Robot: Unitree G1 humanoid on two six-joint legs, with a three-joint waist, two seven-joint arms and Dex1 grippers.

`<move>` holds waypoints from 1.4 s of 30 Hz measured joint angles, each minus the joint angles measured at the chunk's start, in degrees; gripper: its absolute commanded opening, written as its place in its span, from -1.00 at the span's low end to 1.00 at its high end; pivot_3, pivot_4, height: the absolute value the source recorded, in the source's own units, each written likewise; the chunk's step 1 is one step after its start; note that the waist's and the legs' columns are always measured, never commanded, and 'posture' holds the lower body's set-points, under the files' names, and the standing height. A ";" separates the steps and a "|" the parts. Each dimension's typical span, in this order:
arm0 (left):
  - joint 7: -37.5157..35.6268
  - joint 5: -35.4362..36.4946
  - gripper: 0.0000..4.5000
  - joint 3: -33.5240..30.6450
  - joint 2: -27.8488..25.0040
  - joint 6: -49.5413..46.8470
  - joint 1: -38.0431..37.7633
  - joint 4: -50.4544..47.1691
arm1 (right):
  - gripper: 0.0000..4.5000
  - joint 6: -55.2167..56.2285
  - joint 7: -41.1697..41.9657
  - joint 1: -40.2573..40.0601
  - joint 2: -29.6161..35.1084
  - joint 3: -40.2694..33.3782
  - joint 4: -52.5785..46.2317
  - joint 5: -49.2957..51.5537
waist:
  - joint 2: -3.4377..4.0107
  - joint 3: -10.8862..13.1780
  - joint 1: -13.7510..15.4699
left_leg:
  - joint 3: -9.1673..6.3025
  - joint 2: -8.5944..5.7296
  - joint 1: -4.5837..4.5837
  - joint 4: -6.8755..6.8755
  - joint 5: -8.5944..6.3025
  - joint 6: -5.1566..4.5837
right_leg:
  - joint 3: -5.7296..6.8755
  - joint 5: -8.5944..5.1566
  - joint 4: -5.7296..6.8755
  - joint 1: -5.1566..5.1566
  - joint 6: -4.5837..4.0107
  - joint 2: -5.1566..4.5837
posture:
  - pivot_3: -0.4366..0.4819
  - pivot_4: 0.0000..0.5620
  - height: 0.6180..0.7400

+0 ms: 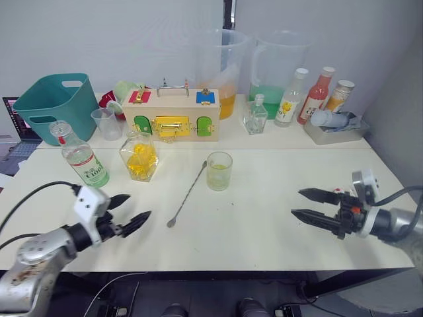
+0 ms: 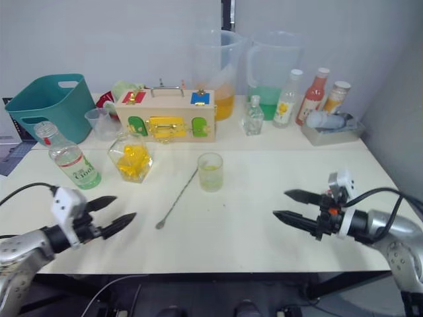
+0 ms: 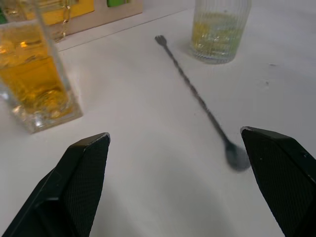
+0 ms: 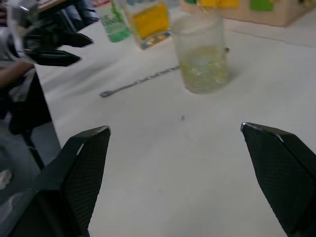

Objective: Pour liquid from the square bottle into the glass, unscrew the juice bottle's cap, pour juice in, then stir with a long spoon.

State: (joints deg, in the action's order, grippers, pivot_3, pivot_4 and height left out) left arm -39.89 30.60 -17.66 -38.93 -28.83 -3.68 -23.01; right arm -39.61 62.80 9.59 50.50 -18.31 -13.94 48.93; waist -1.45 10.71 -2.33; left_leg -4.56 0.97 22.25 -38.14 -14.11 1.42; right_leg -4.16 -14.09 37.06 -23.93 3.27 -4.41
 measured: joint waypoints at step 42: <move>24.98 -20.11 -0.99 22.31 20.11 -10.97 20.60 11.73 | 1.00 -6.43 -2.81 -1.88 8.25 -3.00 -14.67 4.01 | 0.04 -0.08 1.65 | -0.03 -0.10 -0.46 -0.03 0.00 0.00 | 0.04 -0.05 -0.36 0.75 0.11 -0.03 | -0.05 -0.47 1.00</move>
State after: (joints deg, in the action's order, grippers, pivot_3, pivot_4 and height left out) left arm -14.91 10.49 4.65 -18.83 -39.81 16.92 -11.28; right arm -46.04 59.99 7.72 58.75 -21.31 -28.62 52.94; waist -1.41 10.63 -0.69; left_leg -4.59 0.87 21.79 -38.16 -14.12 1.42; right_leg -4.12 -14.14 36.70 -23.18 3.37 -4.44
